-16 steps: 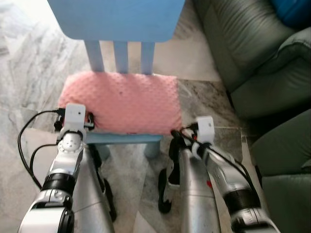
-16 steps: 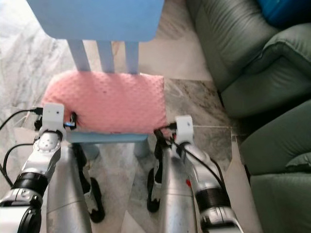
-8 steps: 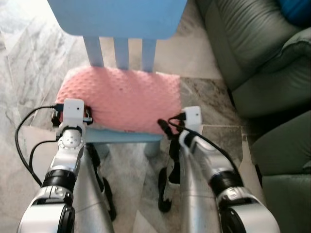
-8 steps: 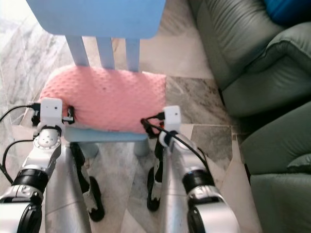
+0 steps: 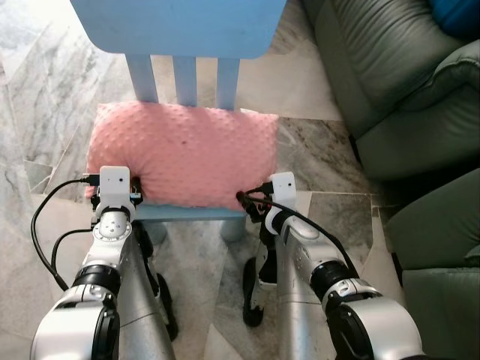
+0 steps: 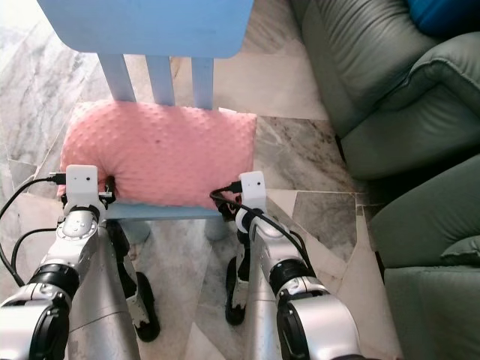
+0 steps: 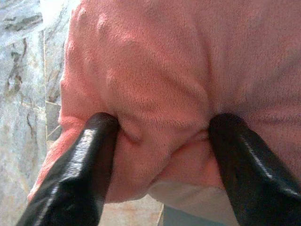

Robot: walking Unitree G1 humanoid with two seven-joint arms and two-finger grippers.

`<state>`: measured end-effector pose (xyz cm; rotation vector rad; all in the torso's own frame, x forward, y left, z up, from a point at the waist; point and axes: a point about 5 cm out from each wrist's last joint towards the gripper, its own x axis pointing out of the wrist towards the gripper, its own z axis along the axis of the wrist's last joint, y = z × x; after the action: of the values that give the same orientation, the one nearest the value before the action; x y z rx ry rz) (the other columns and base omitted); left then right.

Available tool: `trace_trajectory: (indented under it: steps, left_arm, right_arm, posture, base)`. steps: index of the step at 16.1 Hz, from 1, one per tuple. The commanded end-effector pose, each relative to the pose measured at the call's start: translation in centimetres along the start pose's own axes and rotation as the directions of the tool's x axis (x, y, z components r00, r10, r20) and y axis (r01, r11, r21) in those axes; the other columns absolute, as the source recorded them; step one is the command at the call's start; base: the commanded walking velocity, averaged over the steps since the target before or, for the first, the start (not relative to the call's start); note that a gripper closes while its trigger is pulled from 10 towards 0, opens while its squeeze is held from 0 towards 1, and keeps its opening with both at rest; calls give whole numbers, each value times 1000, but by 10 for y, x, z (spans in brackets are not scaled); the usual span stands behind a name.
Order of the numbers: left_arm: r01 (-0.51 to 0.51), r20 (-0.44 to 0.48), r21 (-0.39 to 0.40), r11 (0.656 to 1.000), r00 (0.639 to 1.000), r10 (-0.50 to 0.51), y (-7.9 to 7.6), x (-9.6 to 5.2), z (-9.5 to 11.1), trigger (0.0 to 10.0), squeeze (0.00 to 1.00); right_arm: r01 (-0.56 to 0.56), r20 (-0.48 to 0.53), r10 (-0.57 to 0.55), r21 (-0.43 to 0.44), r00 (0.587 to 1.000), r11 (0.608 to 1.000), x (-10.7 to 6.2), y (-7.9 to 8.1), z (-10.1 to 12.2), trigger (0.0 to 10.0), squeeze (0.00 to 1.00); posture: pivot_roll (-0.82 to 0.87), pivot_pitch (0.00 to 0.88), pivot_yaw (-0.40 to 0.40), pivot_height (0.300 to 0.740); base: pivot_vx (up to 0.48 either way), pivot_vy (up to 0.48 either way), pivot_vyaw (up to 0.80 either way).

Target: Move the pillow to the sofa

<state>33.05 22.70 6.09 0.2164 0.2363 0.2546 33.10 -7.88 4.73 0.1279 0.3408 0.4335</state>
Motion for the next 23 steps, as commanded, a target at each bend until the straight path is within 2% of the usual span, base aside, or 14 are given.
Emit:
trace_trajectory:
  steps: [1,4,9,14,20,23]
  left_arm:
    - [11,-66,-1,1000,998,-11,-2,-6,-19,0,0]
    - [3,-83,-39,999,997,-7,-3,-10,-27,0,0]
    - [21,-95,-55,998,995,-26,-5,-14,-35,0,0]
    - [30,-94,-58,998,995,-35,-7,-16,-37,0,0]
    - [45,-87,-64,997,995,-50,-8,-16,-38,0,0]
    - [61,-87,-45,997,994,-65,-14,-14,-33,0,0]
  right_arm:
    - [12,-52,-11,17,999,1000,-3,-1,-14,0,0]
    - [20,-59,-19,16,998,1000,-2,1,-14,0,0]
    - [15,-73,-15,-3,997,1000,-3,2,-17,0,0]
    - [40,-84,-39,3,996,999,-5,-5,-19,0,0]
    - [58,-90,-55,32,994,998,-3,-5,-18,0,0]
    - [62,-92,-59,32,994,998,0,-3,-13,0,0]
  posture:
    - [67,374,-138,486]
    - [61,372,-148,486]
    - [53,371,-156,486]
    - [66,375,-169,486]
    - [68,378,-171,486]
    - [72,337,-177,486]
  base:
    - [0,0,0]
    - [0,0,0]
    - [0,0,0]
    - [0,0,0]
    - [0,0,0]
    - [0,0,0]
